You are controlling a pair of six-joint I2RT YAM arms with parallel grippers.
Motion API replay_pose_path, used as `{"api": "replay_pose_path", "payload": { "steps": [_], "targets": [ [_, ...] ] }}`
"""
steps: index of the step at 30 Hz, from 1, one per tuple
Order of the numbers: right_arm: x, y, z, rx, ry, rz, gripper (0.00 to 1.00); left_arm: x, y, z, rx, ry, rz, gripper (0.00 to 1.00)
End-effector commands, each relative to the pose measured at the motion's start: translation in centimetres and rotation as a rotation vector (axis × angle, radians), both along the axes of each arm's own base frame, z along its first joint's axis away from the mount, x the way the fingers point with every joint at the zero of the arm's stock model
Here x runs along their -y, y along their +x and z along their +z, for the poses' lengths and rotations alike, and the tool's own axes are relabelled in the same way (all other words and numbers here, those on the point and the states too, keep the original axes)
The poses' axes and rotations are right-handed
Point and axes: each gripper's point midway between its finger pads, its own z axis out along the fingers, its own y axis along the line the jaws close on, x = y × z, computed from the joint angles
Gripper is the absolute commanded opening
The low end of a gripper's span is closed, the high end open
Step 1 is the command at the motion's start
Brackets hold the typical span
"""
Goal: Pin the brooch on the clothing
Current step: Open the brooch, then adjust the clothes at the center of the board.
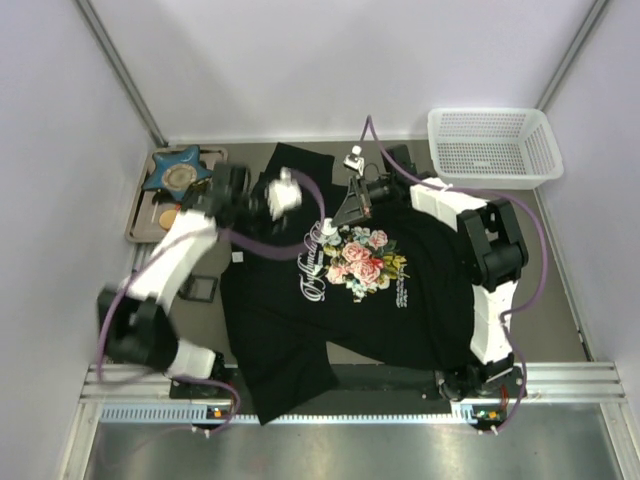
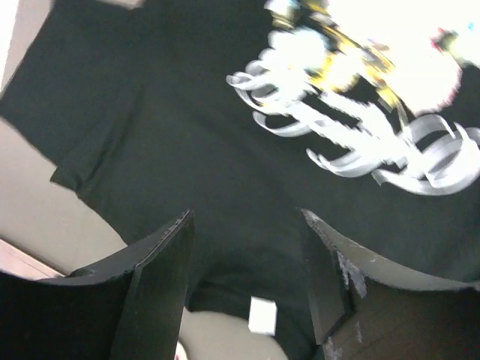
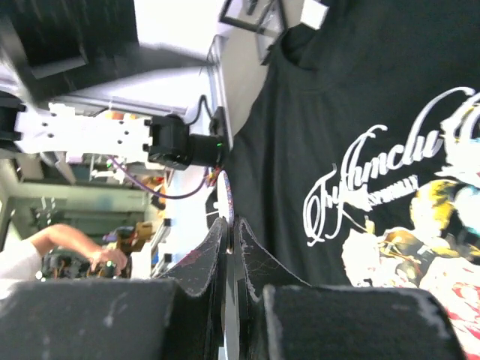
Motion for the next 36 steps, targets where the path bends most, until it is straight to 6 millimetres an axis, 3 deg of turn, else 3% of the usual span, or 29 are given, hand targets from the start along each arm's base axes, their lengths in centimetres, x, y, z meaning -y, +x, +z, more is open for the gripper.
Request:
{"api": "replay_pose_path", "payload": {
  "steps": [1,4,7,10,12,14,15,17,18,20,21,23,24,25,26,27,28,29,30,31,32,33,34,36],
  "targets": [
    [0.9,1.7,0.9,0.112,-0.049,-0.108,0.00,0.1,9.1,-0.6,-0.470,-0.261,0.610,0.65],
    [1.8,2.6,0.6,0.134,-0.079,-0.160,0.00,-0.7,13.5,-3.3,-0.546,-0.292,0.834,0.62],
    [2.8,3.1,0.7,0.142,-0.089,-0.193,0.00,-2.7,16.0,-6.0,-0.492,-0.251,1.043,0.57],
    [3.8,3.5,0.9,0.148,-0.095,-0.220,0.00,-3.9,15.9,-8.6,-0.488,-0.159,1.144,0.52],
    [4.1,3.6,0.9,0.145,-0.099,-0.230,0.00,-5.9,16.3,-10.3,-0.433,-0.087,1.235,0.52],
    [4.6,3.9,0.7,0.138,-0.102,-0.244,0.00,-6.6,16.9,-11.3,-0.412,-0.052,1.266,0.50],
    [4.8,3.8,0.7,0.134,-0.104,-0.245,0.00,-6.7,16.9,-12.8,-0.425,-0.024,1.269,0.49],
    [5.2,4.1,0.7,0.130,-0.106,-0.255,0.00,-6.5,17.8,-13.4,-0.418,0.002,1.251,0.45],
    [5.4,4.2,0.6,0.128,-0.109,-0.261,0.00,-6.3,17.8,-15.2,-0.439,0.041,1.243,0.43],
    [5.9,4.5,0.6,0.127,-0.113,-0.274,0.00,-5.5,19.1,-15.5,-0.457,0.032,1.220,0.42],
    [6.0,4.7,0.6,0.128,-0.114,-0.279,0.00,-4.8,19.1,-17.3,-0.493,0.055,1.196,0.40],
    [6.4,4.9,0.4,0.127,-0.120,-0.291,0.00,-3.4,21.3,-17.0,-0.475,0.023,1.168,0.37],
    [6.4,5.0,0.4,0.129,-0.119,-0.291,0.00,-2.1,21.4,-18.7,-0.527,0.007,1.128,0.36],
    [6.4,5.1,0.4,0.129,-0.119,-0.291,0.00,-1.4,23.4,-17.5,-0.491,-0.039,1.118,0.36],
    [6.5,5.2,0.4,0.127,-0.119,-0.294,0.00,-0.4,24.0,-17.7,-0.502,-0.062,1.092,0.35],
    [6.6,5.3,0.5,0.130,-0.119,-0.295,0.00,0.4,24.3,-19.3,-0.512,-0.050,1.077,0.34],
    [6.6,5.4,0.5,0.134,-0.118,-0.294,0.00,0.9,26.3,-17.9,-0.448,-0.072,1.054,0.34],
    [6.6,5.4,0.6,0.136,-0.118,-0.294,0.00,1.2,27.0,-17.9,-0.426,-0.076,1.044,0.34],
    [6.6,5.4,0.7,0.138,-0.116,-0.292,0.00,1.4,26.7,-19.8,-0.457,-0.037,1.035,0.34],
    [6.5,5.4,0.9,0.143,-0.113,-0.290,0.00,2.3,29.1,-16.9,-0.394,-0.112,1.012,0.35],
    [6.5,5.4,0.9,0.143,-0.112,-0.288,0.00,2.9,29.5,-16.6,-0.392,-0.137,0.990,0.36],
    [6.4,5.3,1.0,0.141,-0.107,-0.282,0.00,3.7,30.9,-14.9,-0.337,-0.187,0.949,0.38],
    [6.3,5.1,1.0,0.137,-0.103,-0.275,0.00,4.1,30.8,-15.1,-0.334,-0.194,0.922,0.41],
    [5.7,4.8,1.6,0.143,-0.081,-0.255,0.00,6.0,30.8,-12.8,-0.328,-0.276,0.830,0.52]
  ]
}}
